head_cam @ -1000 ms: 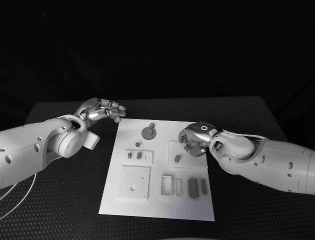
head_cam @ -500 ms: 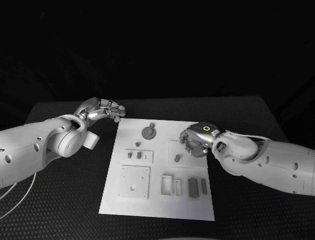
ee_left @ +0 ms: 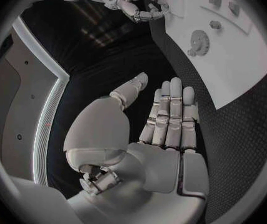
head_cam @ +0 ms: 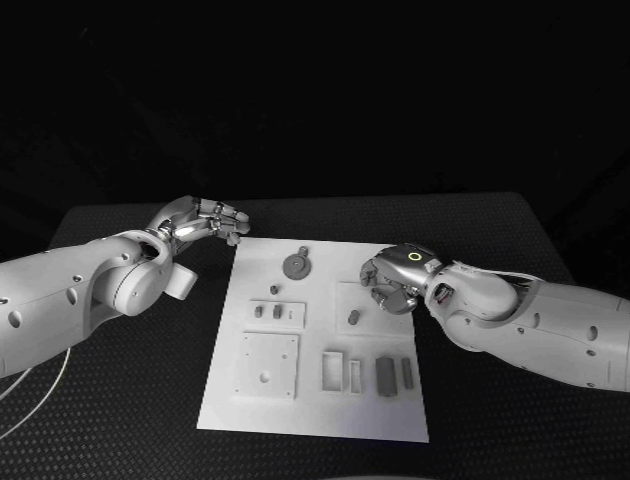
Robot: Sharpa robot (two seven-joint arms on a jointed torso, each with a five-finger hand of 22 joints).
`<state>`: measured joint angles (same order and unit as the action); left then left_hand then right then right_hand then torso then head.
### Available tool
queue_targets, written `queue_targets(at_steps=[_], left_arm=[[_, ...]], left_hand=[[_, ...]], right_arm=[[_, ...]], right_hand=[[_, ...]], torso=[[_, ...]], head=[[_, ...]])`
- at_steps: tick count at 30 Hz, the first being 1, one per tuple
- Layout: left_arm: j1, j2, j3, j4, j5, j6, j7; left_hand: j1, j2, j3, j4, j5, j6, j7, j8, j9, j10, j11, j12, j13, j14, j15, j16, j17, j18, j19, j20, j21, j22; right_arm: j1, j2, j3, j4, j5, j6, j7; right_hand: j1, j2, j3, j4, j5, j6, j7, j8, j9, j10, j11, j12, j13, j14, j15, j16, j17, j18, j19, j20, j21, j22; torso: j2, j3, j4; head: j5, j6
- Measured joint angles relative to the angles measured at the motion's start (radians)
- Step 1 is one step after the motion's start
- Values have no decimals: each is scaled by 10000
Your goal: Assemble the parts on the task board
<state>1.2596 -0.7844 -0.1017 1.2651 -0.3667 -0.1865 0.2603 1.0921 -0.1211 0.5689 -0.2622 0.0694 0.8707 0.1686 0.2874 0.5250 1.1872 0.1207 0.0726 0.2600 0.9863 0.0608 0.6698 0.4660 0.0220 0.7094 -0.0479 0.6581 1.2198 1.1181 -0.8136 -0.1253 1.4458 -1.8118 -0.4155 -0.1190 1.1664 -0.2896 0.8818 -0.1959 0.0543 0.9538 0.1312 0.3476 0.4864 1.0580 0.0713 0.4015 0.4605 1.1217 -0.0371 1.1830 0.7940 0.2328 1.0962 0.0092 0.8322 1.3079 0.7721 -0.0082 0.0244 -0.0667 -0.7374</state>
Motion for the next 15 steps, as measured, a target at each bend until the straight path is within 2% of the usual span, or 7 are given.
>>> queue_targets(at_steps=[6,9,12,15], left_arm=[[0,-2,0,1,0,3,-3],[0,-5,0,2,0,5,-5],[0,-9,0,5,0,8,-6],[0,-11,0,5,0,12,-8]], left_hand=[[0,0,0,0,0,-14,14,0,0,0,0,0,1,0,0,0,-1,0,0,0,0,1],[0,0,0,0,0,-36,36,0,0,0,0,0,1,0,0,0,3,0,0,0,0,8],[0,0,0,0,0,-36,36,0,0,0,0,0,-9,0,0,-39,8,0,0,0,0,8],[0,0,0,0,0,-35,36,0,1,0,0,0,-9,0,0,-39,7,0,0,0,0,7]], right_arm=[[0,0,0,0,-27,51,0],[-1,1,0,-2,-39,88,0],[-6,4,0,-15,-49,133,1],[-13,11,0,-27,-56,179,2]], right_hand=[[0,0,15,-15,0,91,-15,0,27,57,-53,0,-35,7,-2,0,0,0,2,1,0,-2],[0,0,14,-14,0,117,-14,49,34,126,-19,0,-50,58,-21,41,0,0,29,-16,40,-6],[0,0,14,-14,0,193,-59,56,51,194,-82,0,-69,63,-20,41,0,0,78,-37,40,-6],[0,0,14,-14,0,232,-89,116,62,268,-58,0,-81,115,-37,41,0,-1,98,-25,40,-6]], torso=[[0,-1,0],[0,-1,0],[0,-1,1],[0,-1,2]], head=[[-5,-1],[-5,-7],[-5,-10],[0,-15]])
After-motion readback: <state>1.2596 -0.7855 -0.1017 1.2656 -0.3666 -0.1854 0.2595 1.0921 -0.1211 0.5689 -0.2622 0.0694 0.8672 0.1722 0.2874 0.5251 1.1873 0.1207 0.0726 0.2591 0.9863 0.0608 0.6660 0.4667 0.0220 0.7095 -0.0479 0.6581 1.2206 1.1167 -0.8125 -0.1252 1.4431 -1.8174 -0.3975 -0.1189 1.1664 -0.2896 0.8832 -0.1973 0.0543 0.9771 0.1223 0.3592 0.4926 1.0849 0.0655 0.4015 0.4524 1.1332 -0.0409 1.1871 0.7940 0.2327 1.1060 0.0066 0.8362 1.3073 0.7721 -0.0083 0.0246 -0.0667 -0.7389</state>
